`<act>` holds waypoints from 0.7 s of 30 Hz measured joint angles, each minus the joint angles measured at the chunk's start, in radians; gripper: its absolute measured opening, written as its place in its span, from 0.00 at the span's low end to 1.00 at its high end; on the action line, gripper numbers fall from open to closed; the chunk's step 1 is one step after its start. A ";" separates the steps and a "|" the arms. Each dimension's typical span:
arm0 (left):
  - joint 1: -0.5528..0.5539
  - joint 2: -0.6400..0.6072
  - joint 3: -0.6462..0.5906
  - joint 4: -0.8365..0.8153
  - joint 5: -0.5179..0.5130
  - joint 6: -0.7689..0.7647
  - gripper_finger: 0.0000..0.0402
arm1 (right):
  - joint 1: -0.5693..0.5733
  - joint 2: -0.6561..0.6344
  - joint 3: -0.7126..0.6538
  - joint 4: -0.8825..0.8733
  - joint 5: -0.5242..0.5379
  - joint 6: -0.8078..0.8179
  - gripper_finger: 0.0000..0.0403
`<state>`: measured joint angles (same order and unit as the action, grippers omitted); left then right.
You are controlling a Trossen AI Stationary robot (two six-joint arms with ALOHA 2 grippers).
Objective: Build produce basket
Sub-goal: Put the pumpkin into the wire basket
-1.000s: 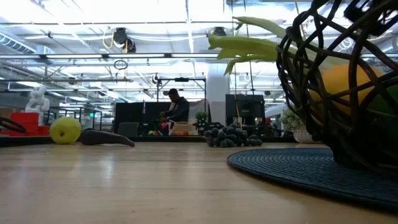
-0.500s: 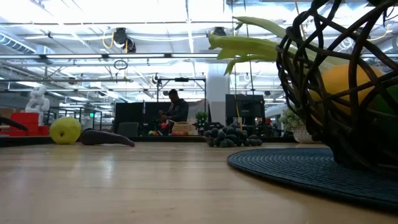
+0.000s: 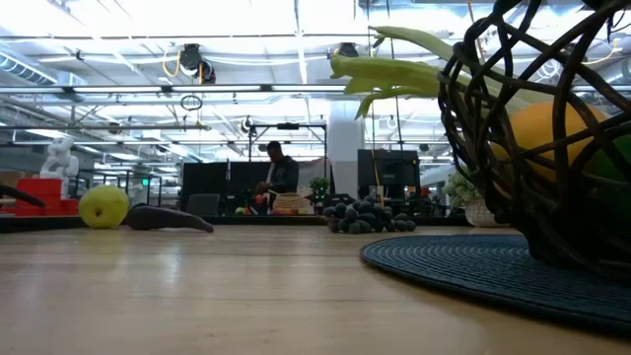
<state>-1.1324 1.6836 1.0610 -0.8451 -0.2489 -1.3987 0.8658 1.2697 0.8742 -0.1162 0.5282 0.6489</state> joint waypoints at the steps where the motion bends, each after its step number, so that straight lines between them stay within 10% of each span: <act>1: 0.000 0.000 -0.014 0.031 0.011 -0.003 0.97 | 0.000 0.000 0.000 0.000 -0.001 -0.002 0.18; 21: 0.033 -0.001 0.094 -0.006 0.173 -0.009 0.99 | 0.000 0.000 0.000 0.000 -0.007 0.017 0.18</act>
<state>-1.0995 1.6825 1.1550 -0.8510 -0.0760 -1.4078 0.8658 1.2697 0.8742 -0.1158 0.5213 0.6655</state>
